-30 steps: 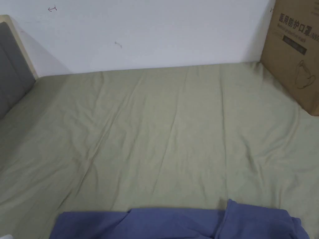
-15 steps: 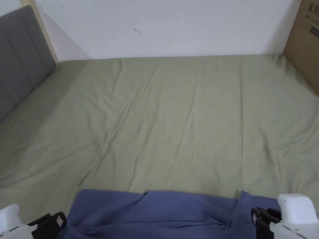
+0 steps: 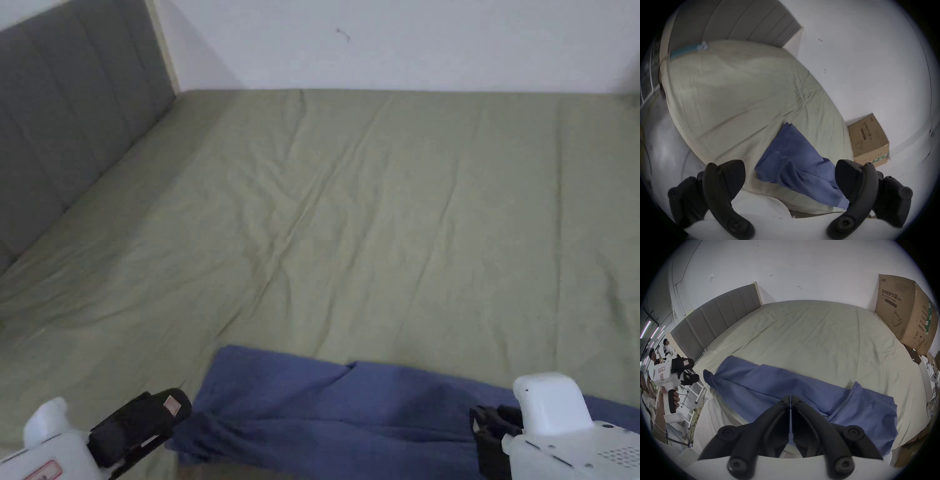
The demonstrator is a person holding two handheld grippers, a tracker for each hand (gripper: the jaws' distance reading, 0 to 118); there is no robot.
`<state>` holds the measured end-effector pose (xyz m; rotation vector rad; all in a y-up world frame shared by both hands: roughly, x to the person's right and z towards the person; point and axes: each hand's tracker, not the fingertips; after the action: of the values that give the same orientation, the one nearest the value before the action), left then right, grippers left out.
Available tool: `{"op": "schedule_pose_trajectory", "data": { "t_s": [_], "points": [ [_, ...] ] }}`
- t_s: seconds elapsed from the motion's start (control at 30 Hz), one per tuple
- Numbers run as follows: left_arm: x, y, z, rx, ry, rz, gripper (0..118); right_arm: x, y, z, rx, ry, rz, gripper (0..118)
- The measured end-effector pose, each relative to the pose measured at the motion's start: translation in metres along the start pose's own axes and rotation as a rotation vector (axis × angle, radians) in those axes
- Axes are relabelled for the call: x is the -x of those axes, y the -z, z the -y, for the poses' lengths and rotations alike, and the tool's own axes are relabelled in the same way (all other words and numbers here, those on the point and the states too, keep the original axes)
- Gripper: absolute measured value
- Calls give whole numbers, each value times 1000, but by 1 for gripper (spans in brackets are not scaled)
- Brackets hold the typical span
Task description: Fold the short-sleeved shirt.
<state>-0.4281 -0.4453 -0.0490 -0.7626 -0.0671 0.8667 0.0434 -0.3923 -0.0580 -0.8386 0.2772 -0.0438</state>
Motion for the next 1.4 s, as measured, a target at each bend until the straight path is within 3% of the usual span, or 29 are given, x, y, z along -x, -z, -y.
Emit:
{"op": "schedule_pose_trajectory", "data": {
  "t_s": [0.13, 0.23, 0.33, 0.47, 0.5, 0.53, 0.57, 0.6, 0.67, 0.87, 1.1, 1.23, 1.3, 1.4],
  "points": [
    [-8, 26, 15, 67, -174, 88, 114, 6, 5, 3, 26, -17, 2, 3],
    [22, 56, 18, 128, -269, 88, 114, 7, 5, 3, 39, -16, -5, 3],
    [50, 68, 10, 53, -352, 153, 112, 6, 6, 3, 49, -7, -6, 3],
    [29, 78, 15, 100, -301, 118, 103, 4, 8, 2, 59, 15, -25, 3],
    [25, 79, 15, 117, -252, 49, 84, 4, 8, 2, 60, 13, -23, 3],
    [23, 80, 15, 121, -215, 21, 57, 4, 9, 3, 61, 10, -20, 3],
    [28, 77, 8, 132, -165, -38, 20, 4, 9, 3, 61, 11, -18, 3],
    [35, 80, 9, 153, -184, -47, 8, 2, 9, 4, 62, 16, -20, 3],
    [40, 77, 10, 152, -334, 45, 8, -1, 7, 6, 63, 32, -27, 3],
    [-45, 60, -8, 93, -54, 59, 8, -21, -10, 12, 29, 100, -9, 3],
    [-198, 63, 21, 159, 449, 170, 8, -62, -36, 25, -36, 240, 46, 3],
    [-250, 89, 78, 328, 599, 280, 8, -88, -46, 37, -52, 341, 69, 3],
    [-265, 111, 118, 400, 698, 274, 8, -100, -52, 44, -59, 378, 89, 3],
    [-266, 143, 160, 495, 742, 274, 9, -115, -56, 54, -57, 415, 116, 3]
  ]
}}
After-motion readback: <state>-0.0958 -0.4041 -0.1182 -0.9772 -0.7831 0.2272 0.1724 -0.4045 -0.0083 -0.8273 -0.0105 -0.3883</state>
